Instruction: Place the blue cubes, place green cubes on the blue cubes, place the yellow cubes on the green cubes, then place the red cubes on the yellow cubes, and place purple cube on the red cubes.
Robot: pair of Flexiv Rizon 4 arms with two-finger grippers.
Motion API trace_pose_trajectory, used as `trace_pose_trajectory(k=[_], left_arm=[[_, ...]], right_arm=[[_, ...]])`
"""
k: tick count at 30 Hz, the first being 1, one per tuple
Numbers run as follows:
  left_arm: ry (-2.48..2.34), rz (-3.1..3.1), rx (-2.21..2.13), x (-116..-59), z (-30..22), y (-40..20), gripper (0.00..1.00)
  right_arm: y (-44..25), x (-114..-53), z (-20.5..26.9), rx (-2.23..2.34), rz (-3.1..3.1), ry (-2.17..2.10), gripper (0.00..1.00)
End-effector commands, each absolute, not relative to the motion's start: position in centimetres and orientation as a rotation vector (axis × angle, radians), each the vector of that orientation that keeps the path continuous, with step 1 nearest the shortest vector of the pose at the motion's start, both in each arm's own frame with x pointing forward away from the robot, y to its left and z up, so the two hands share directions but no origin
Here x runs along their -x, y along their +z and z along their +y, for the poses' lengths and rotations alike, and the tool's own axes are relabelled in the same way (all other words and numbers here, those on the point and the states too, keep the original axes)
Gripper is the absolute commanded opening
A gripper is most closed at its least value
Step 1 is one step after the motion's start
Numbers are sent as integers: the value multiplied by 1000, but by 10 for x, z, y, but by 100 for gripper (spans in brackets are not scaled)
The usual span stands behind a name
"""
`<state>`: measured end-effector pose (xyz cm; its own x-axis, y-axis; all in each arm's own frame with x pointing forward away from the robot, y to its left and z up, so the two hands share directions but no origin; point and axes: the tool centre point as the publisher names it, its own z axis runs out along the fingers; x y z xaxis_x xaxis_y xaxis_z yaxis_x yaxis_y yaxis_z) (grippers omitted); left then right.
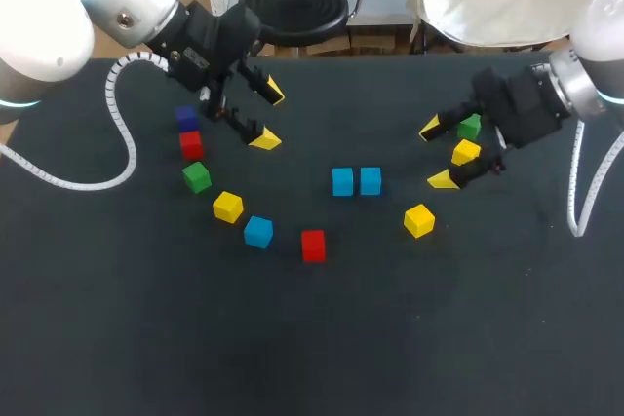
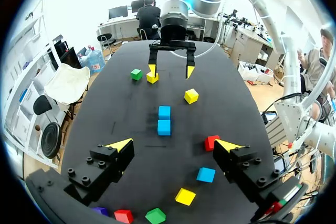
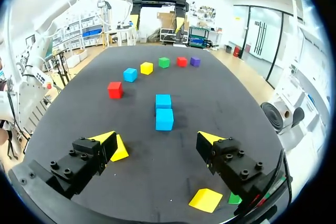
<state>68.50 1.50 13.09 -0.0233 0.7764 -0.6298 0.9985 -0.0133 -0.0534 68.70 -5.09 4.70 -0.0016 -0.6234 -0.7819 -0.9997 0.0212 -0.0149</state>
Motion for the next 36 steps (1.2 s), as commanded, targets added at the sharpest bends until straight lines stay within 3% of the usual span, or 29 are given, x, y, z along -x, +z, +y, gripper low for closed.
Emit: trace_pose_trajectory(k=[1,36], left_arm=[[-707,1853,-1841,-685,15,131,100],[-723,1843,-1847,-682,18,130,100]], right_arm=[[47,-687,-51,1666,1688,789,100],[68,-710,-40,1715,1706,789,100]])
